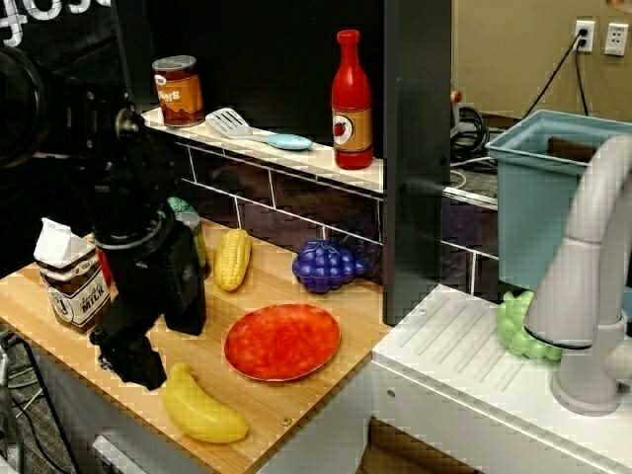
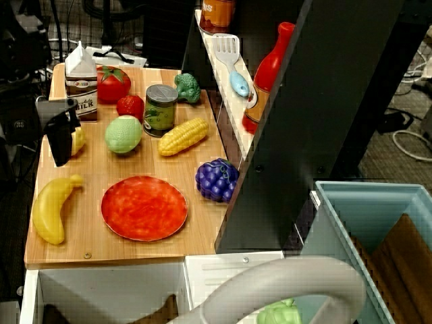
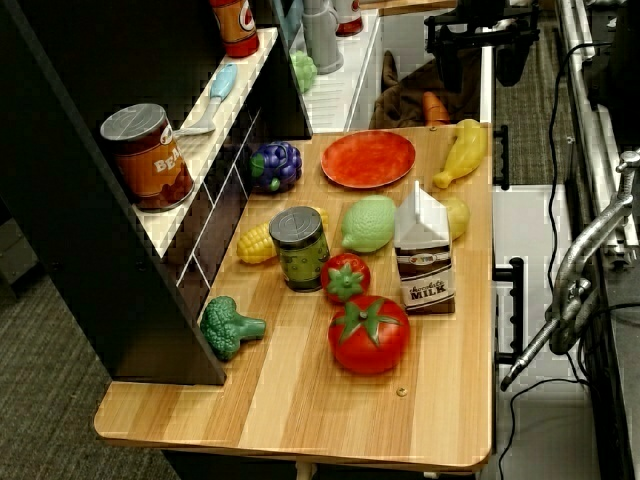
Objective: Put banana on plate
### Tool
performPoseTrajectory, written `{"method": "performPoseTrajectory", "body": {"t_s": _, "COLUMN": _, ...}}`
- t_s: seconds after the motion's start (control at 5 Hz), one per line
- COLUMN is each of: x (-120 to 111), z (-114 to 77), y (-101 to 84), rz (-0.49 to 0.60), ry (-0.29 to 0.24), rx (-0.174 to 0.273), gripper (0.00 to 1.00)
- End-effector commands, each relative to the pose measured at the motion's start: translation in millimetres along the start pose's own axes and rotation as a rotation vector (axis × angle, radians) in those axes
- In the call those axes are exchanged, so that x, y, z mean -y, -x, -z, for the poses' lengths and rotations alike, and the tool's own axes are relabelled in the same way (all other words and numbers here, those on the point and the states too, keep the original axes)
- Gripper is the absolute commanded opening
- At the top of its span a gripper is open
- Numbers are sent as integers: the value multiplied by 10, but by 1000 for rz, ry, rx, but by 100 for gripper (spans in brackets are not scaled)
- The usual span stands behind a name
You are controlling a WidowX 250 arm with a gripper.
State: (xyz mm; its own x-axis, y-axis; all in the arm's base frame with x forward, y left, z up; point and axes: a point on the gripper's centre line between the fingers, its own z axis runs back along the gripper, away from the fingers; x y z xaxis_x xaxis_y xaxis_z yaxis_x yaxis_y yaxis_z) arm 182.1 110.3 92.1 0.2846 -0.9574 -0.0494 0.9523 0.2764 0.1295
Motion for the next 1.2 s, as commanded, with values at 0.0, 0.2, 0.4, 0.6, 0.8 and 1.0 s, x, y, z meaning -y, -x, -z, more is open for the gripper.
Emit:
{"method": "performPoseTrajectory", "body": {"t_s": 0.0, "x": -99, "z": 2, "y": 25, "rz": 6, "ry": -26, "rx": -1, "gripper": 100}}
{"method": "performPoseTrajectory", "body": {"t_s": 0.2, "x": -112, "z": 99, "y": -45, "rz": 15, "ry": -45, "rx": 1, "gripper": 100}}
{"method": "performPoseTrajectory", "body": {"t_s": 0.4, "x": -152, "z": 198, "y": -99, "rz": 15, "ry": -45, "rx": -15, "gripper": 100}}
{"method": "performPoseTrajectory", "body": {"t_s": 0.6, "x": -154, "z": 220, "y": -125, "rz": 19, "ry": -48, "rx": -18, "gripper": 100}}
{"method": "performPoseTrajectory", "body": {"t_s": 0.8, "x": -168, "z": 285, "y": -123, "rz": 23, "ry": -47, "rx": -36, "gripper": 100}}
{"method": "performPoseTrajectory", "body": {"t_s": 1.0, "x": -192, "z": 294, "y": -111, "rz": 27, "ry": -38, "rx": -47, "gripper": 100}}
